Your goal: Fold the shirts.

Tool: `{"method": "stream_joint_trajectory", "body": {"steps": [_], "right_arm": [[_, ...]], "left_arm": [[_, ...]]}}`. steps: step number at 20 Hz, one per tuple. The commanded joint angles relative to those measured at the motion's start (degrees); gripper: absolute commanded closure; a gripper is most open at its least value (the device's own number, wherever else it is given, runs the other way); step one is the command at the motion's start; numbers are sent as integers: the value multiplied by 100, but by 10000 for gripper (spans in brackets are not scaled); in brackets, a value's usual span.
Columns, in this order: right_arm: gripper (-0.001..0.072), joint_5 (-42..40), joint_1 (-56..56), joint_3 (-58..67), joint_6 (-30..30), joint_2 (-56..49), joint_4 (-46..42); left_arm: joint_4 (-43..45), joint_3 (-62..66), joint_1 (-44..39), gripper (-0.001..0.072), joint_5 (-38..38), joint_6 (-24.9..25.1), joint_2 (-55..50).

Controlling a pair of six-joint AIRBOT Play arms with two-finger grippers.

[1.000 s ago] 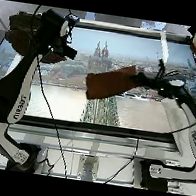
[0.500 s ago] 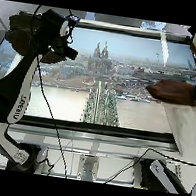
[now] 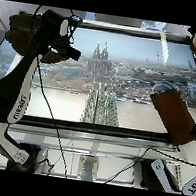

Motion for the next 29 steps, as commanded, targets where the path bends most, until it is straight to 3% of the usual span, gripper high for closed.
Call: {"method": "stream_joint_trajectory", "body": {"steps": [1,3,5,7,9,11,16,21,25,29], "right_arm": [[259,-514,-92,-122,94,76,601],[259,-960,-90,-122,79,155,1596],[259,-1320,-44,-125,-424,197,3340],[261,-1257,341,-127,-1674,197,5327],[294,-1158,1152,-127,-2761,197,6336],[298,-1351,2321,-142,-3189,195,6186],[300,-2205,5025,-304,-3027,192,4496],[300,-2791,6402,-348,-1499,192,3154],[300,-2765,6544,-345,-509,192,3143],[300,-2586,6544,-348,249,192,3147]], "left_arm": [[-118,0,-2,688,7,2,2],[-190,0,-2,687,-39,0,2],[-358,0,-2,688,-44,-24,2],[-667,0,-4,688,-37,-50,2],[-1113,0,-4,688,-39,-61,57],[-1342,0,-44,688,-48,-59,299],[-916,-2,-225,687,-697,70,1655],[-431,-643,-229,687,-973,-186,3436],[-168,-2006,-229,687,-1019,-555,4784],[658,-4151,-227,688,-835,-1346,6085]]}}
